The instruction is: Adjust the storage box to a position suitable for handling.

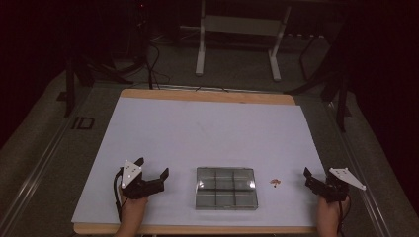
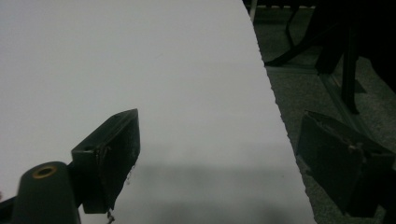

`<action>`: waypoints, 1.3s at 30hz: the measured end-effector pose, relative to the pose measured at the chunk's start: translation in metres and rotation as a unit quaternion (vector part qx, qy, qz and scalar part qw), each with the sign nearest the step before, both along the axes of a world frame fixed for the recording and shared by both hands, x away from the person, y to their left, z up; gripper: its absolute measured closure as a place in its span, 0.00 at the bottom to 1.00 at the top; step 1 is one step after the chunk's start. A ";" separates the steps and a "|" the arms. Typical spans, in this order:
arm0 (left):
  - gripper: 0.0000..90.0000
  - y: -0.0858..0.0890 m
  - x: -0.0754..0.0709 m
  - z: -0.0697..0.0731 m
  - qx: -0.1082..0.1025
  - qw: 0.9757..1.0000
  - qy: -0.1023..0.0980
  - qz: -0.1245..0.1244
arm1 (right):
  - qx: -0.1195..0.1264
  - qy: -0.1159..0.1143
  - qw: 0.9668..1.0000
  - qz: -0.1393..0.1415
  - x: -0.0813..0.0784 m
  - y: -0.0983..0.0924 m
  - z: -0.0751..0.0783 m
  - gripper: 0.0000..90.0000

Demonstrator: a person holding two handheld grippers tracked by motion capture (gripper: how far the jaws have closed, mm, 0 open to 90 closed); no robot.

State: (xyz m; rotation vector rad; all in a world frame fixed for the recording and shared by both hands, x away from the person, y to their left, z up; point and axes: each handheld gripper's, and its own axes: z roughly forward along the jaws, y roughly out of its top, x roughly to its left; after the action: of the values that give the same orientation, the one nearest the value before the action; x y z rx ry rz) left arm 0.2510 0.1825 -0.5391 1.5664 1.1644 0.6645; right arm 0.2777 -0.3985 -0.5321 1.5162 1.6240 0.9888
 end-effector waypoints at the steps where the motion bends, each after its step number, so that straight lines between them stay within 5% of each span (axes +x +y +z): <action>1: 0.01 0.000 0.000 0.000 0.001 1.000 -0.001 0.001 | 0.002 0.002 1.000 0.002 0.000 -0.001 0.000 0.16; 15: 0.01 -0.001 0.000 0.000 0.008 1.000 -0.001 -0.010 | 0.011 0.000 1.000 0.016 0.000 -0.002 0.001 0.16; 23: 0.02 0.003 0.008 0.006 -0.021 0.997 0.027 -0.072 | 0.027 0.015 0.997 0.072 0.003 -0.002 0.007 0.17; 29: 0.01 0.002 0.006 0.018 -0.011 0.993 0.023 -0.111 | 0.039 0.008 0.988 0.147 0.001 0.005 0.018 0.16; 33: 0.02 0.000 0.006 0.018 -0.002 0.987 0.039 -0.153 | 0.043 0.004 0.980 0.193 -0.001 0.014 0.027 0.15; 37: 0.02 -0.001 0.005 0.020 0.007 0.984 0.044 -0.172 | 0.054 0.013 0.973 0.223 -0.001 0.020 0.030 0.15; 39: 0.02 -0.002 0.005 0.021 0.013 0.981 0.044 -0.188 | 0.042 0.020 0.971 0.236 0.000 0.026 0.031 0.15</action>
State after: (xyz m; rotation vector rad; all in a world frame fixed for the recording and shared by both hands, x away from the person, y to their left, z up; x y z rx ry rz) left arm 0.2556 0.1803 -0.5180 1.7911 0.8889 0.3642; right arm 0.2775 -0.3727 -0.5016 1.2291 2.0482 1.2964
